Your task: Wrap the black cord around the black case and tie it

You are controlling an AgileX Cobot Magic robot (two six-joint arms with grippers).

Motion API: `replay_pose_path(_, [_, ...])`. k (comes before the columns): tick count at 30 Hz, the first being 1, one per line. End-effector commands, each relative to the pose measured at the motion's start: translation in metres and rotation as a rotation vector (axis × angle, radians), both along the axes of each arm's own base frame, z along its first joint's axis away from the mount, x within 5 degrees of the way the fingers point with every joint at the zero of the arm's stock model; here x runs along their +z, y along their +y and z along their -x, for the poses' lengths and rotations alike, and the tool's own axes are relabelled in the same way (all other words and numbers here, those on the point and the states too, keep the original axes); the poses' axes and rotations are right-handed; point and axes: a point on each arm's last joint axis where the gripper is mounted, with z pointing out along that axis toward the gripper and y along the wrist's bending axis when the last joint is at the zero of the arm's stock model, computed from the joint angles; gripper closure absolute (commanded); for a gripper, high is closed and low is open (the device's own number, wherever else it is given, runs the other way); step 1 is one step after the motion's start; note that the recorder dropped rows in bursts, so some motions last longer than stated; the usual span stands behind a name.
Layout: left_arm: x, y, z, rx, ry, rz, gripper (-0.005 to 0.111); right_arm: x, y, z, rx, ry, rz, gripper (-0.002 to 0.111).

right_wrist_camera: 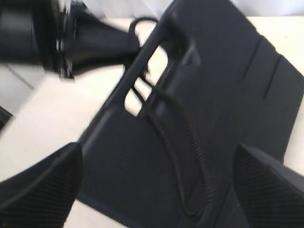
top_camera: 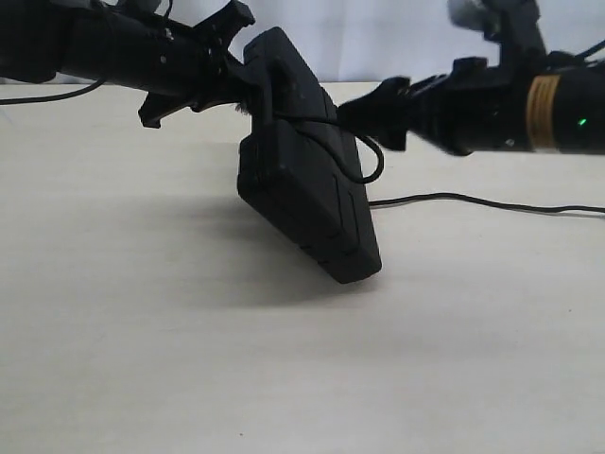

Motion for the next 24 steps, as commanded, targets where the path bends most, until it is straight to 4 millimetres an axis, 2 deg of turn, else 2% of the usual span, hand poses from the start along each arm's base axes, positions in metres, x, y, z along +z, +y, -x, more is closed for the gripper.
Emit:
replay_pose_path(1, [-0.001,-0.003,0.002,-0.037,0.012,0.003,0.107,-0.004,-0.033,-0.025,0.021,0.169,-0.157,0.029])
replay_pose_path(3, [-0.001,-0.003,0.002,-0.037,0.012,0.003,0.107,-0.016,-0.036,-0.028,0.097,0.194,-0.160,0.029])
replay_pose_path(7, [-0.001,-0.003,0.002,-0.035,0.012,0.002,0.107,-0.048,-0.029,-0.036,0.193,0.222,-0.111,0.032])
replay_pose_path(10, [-0.001,-0.003,0.002,-0.035,0.012,0.002,0.107,-0.055,-0.021,-0.039,0.216,0.219,-0.135,0.036])
replay_pose_path(15, [-0.001,-0.003,0.002,-0.035,0.012,0.002,0.107,-0.059,-0.009,-0.044,0.174,0.190,-0.122,0.038])
replay_pose_path(17, [-0.001,-0.003,0.002,-0.036,0.012,0.000,0.107,-0.060,-0.004,-0.045,0.168,0.175,-0.118,0.053])
replay_pose_path(18, [-0.001,-0.003,0.002,-0.035,0.009,-0.003,0.107,-0.060,-0.002,-0.045,0.177,0.172,-0.117,0.072])
replay_pose_path(20, [-0.001,-0.002,0.001,-0.024,0.004,-0.008,0.107,-0.060,-0.001,-0.044,0.190,0.161,-0.113,0.099])
replay_pose_path(21, [-0.001,-0.001,0.000,-0.019,0.001,-0.010,0.107,-0.060,-0.002,-0.044,0.187,0.163,-0.114,0.103])
replay_pose_path(24, [-0.001,0.001,-0.001,-0.011,-0.014,-0.038,0.107,-0.059,-0.002,-0.045,0.170,0.166,-0.134,0.104])
